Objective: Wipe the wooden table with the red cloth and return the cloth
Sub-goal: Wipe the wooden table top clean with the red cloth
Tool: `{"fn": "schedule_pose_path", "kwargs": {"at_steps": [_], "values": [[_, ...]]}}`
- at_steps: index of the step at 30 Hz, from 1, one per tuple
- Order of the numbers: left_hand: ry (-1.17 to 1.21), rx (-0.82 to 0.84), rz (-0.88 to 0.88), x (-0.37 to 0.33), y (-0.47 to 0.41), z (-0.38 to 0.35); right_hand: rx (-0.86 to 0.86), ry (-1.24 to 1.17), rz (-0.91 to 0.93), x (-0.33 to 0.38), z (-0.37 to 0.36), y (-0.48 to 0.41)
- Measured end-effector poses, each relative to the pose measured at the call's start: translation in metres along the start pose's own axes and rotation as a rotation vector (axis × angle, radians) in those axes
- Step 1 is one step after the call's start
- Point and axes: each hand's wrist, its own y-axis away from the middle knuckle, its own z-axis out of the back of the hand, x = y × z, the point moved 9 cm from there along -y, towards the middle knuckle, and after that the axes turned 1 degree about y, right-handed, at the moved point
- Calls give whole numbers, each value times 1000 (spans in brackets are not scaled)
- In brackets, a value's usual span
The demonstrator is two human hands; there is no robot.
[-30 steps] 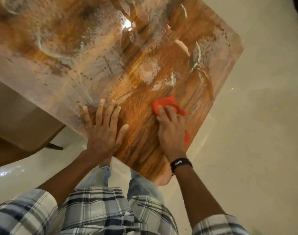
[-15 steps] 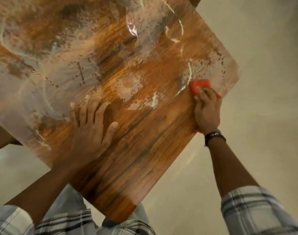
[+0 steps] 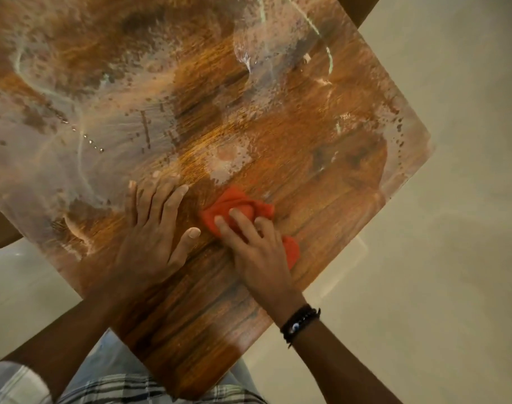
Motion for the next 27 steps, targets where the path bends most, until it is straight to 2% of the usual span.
{"fn": "schedule_pose_path", "kwargs": {"at_steps": [2,4,10,13,15,19,23,25,27], "values": [[13,3,-1,0,1,0,60,12,100,-1,-4,4],[39,10,9,1,1,0,24,1,60,-39,10,-14],[64,19,11,1,1,-2,-186,61,-396,-256,79,-82],[64,32,14,1,1,-4,-224,2,-629,-308,88,-95],[59,24,11,0,1,-3,-233,37,-606,-280,84,-99],[62,14,9,-1,1,0,-221,60,-302,-144,54,-77],[54,-7,1,-2,0,2,-10,-34,-11,6,7,-17],[52,-4,1,-1,0,3,85,-13,132,31,-2,-1],[66,9,12,0,1,2,63,17,167,7,7,-13]]}}
